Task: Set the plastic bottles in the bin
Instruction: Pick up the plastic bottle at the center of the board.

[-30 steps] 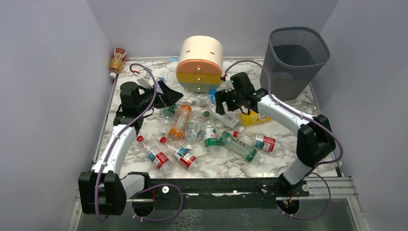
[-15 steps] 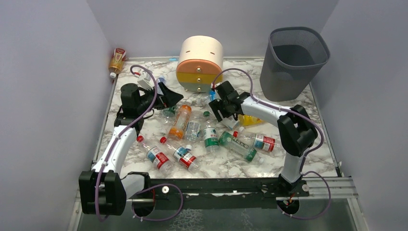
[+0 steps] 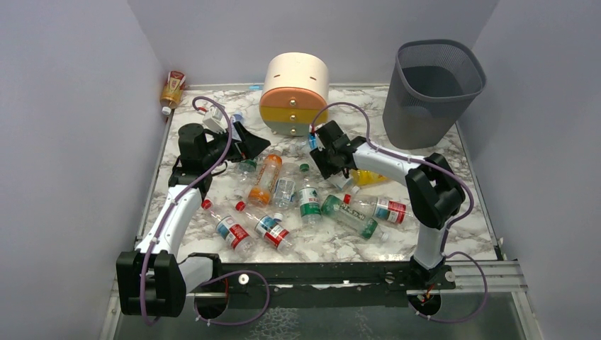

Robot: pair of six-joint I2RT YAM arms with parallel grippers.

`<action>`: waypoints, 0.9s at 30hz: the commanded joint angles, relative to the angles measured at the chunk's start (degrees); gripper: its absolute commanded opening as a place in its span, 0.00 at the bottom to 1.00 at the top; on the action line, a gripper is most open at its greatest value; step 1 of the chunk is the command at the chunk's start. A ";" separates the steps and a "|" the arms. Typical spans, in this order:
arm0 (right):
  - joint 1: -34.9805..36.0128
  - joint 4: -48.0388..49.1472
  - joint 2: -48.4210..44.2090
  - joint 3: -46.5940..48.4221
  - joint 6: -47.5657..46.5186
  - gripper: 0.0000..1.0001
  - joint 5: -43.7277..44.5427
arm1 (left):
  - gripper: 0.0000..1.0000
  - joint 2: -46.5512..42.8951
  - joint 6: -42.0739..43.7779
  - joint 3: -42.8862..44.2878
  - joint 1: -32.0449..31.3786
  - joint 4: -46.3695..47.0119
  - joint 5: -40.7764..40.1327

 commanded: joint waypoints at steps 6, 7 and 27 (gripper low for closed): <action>0.46 -0.14 -3.78 0.17 0.00 0.35 0.31 | 0.99 -0.48 -0.39 -0.77 -0.04 2.41 0.41; 0.46 -0.27 -4.45 0.16 0.07 0.34 0.36 | 0.99 -0.48 -0.42 -0.73 -0.04 2.37 0.41; 0.35 -2.36 -18.14 8.52 -0.18 0.31 1.93 | 0.99 -0.24 -1.04 -1.30 -0.10 2.80 0.76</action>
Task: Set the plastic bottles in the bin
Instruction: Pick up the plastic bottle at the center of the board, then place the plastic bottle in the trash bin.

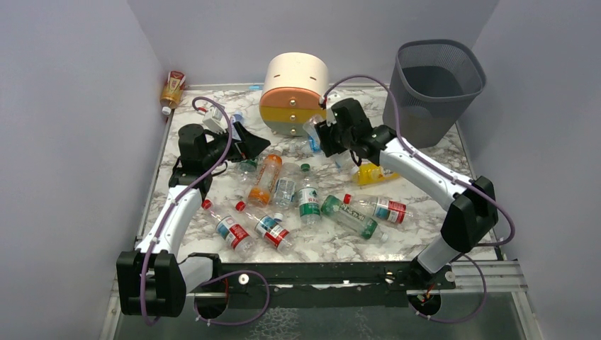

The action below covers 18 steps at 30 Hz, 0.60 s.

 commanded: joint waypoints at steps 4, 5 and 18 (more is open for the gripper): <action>-0.35 -1.01 -4.01 10.72 -1.65 0.31 4.65 | 0.99 -0.40 -0.54 -0.76 -0.04 1.65 0.85; -0.72 -1.12 -4.03 11.99 -1.85 0.31 4.71 | 0.99 -0.40 -0.54 -0.71 -0.05 1.58 0.85; -15.06 2.07 -2.79 26.24 -0.47 0.31 -0.25 | 0.99 -1.06 0.97 0.45 -0.07 -1.65 0.68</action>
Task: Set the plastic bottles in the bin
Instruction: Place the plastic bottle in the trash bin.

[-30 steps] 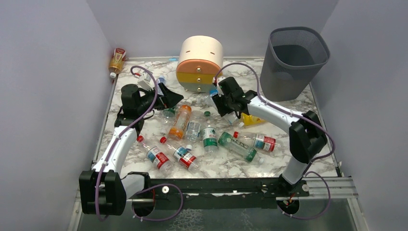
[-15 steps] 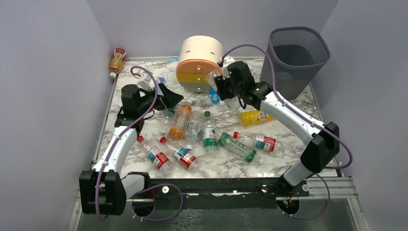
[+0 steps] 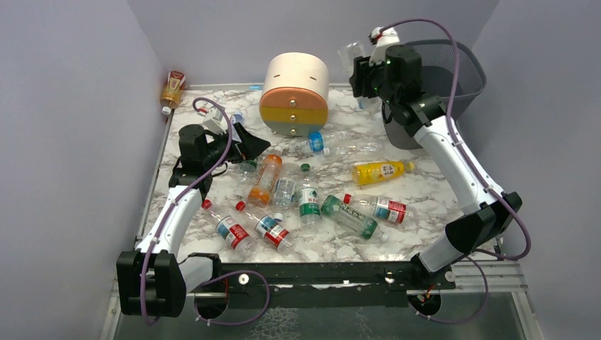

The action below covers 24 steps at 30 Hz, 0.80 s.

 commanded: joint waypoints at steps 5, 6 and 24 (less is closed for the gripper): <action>-11.12 7.72 -0.67 6.15 4.85 0.30 -3.48 | 0.99 -0.95 2.19 2.08 -0.07 -3.34 0.29; -12.12 8.71 -0.65 6.35 5.31 0.30 -3.68 | 0.99 -0.88 2.41 2.36 -0.05 -3.79 0.20; -34.47 14.20 9.02 12.50 22.17 0.31 -17.76 | 0.99 1.62 5.43 5.91 -0.05 -8.52 -0.82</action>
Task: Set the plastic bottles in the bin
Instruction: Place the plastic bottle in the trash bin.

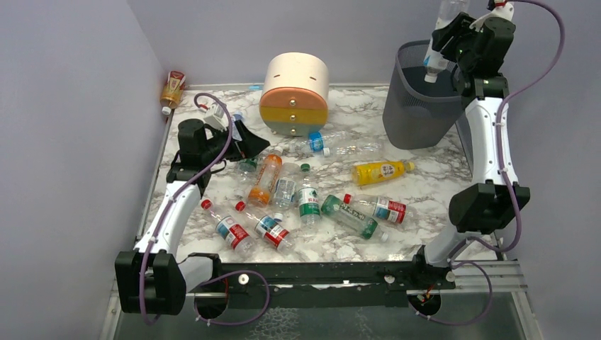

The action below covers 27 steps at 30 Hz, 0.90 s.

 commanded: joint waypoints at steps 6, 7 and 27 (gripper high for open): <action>-1.51 3.10 6.37 2.12 6.81 0.33 -7.31 | 0.99 2.57 2.28 2.37 -0.11 -1.45 -0.75; -1.51 3.09 6.65 1.97 6.95 0.34 -7.46 | 0.99 2.73 2.23 2.51 -0.11 -1.43 -0.83; -0.77 -2.96 -7.56 -7.04 6.39 1.00 -14.10 | 0.99 9.44 12.41 18.81 0.93 -16.38 -23.15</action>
